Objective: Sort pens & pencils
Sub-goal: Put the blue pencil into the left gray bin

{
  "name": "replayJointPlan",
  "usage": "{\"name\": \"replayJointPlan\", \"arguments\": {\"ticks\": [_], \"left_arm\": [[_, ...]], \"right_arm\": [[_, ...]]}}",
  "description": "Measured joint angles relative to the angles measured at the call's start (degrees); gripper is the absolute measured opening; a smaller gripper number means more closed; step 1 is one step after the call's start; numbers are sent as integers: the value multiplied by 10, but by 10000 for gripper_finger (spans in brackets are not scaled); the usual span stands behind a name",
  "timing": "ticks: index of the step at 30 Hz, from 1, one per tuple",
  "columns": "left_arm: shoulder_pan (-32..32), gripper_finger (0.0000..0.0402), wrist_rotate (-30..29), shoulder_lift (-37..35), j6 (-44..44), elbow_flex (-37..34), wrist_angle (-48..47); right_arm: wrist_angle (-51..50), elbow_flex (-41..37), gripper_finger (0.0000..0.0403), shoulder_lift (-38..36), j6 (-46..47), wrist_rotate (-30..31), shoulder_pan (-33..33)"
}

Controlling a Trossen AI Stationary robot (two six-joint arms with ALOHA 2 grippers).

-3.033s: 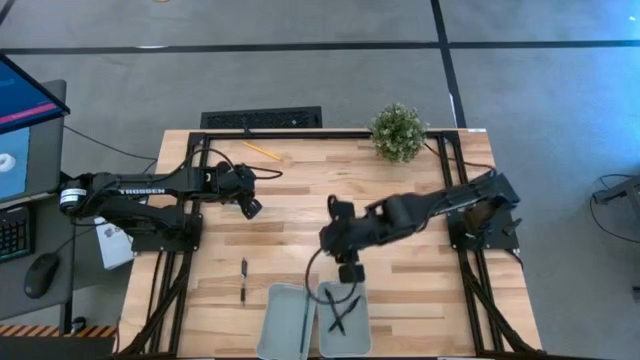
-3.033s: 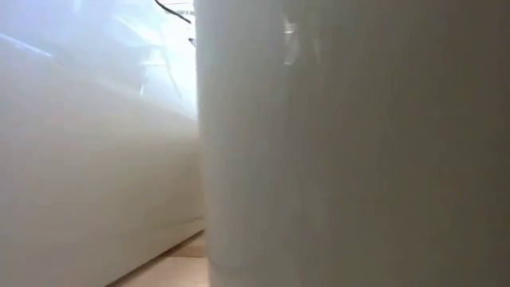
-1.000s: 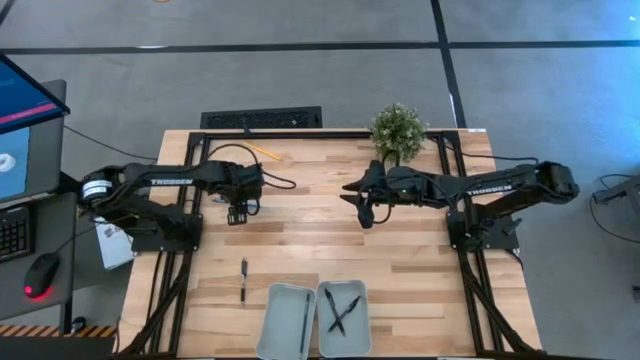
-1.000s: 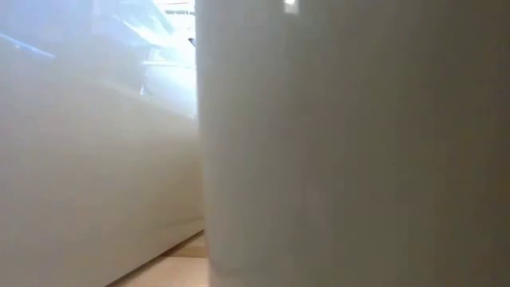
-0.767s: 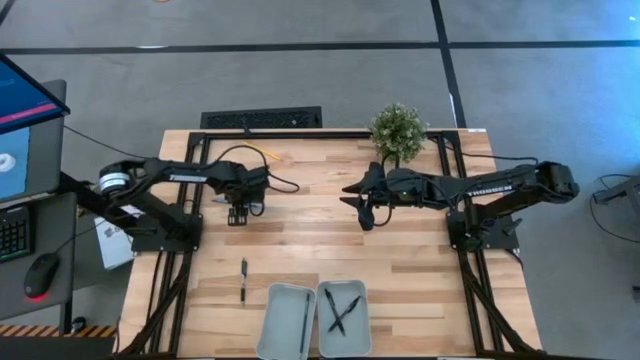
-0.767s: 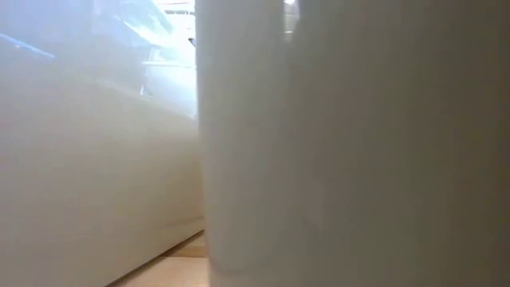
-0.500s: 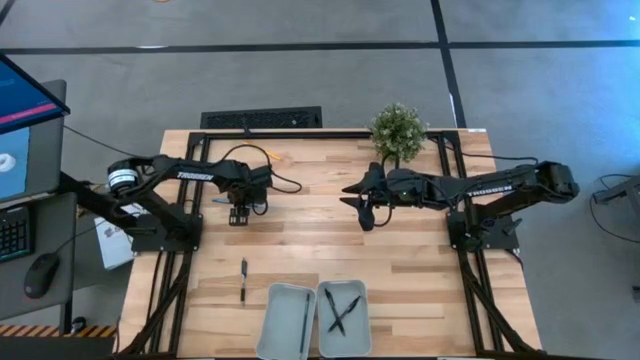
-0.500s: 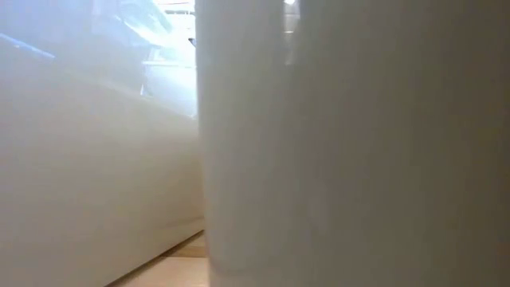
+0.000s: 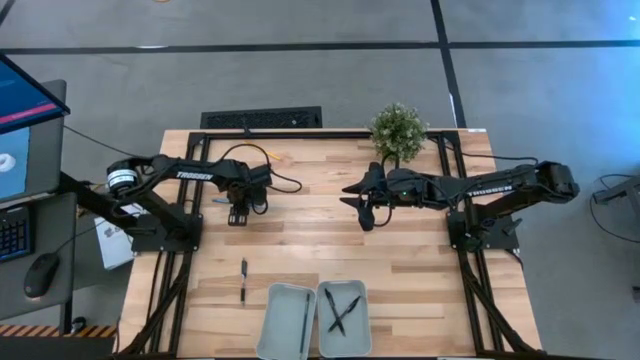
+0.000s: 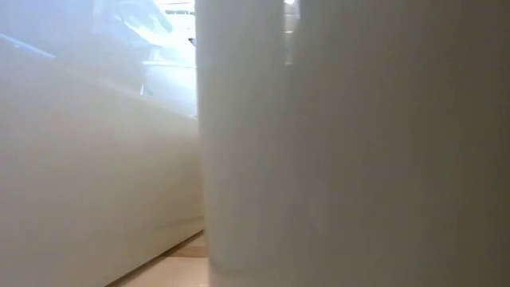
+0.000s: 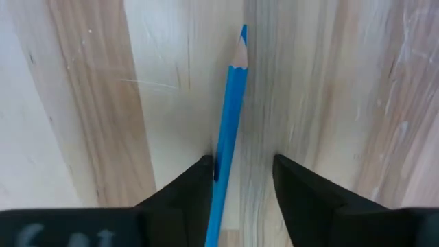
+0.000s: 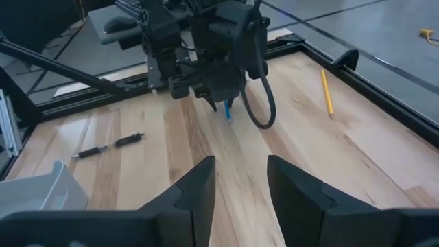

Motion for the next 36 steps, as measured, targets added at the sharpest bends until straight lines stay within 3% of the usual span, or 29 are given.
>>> {"name": "replayJointPlan", "arguments": {"ticks": [36], "left_arm": [[0,62,-4,1,-19,0,2]], "right_arm": [[0,0,157,0,-1,0,0]]}}
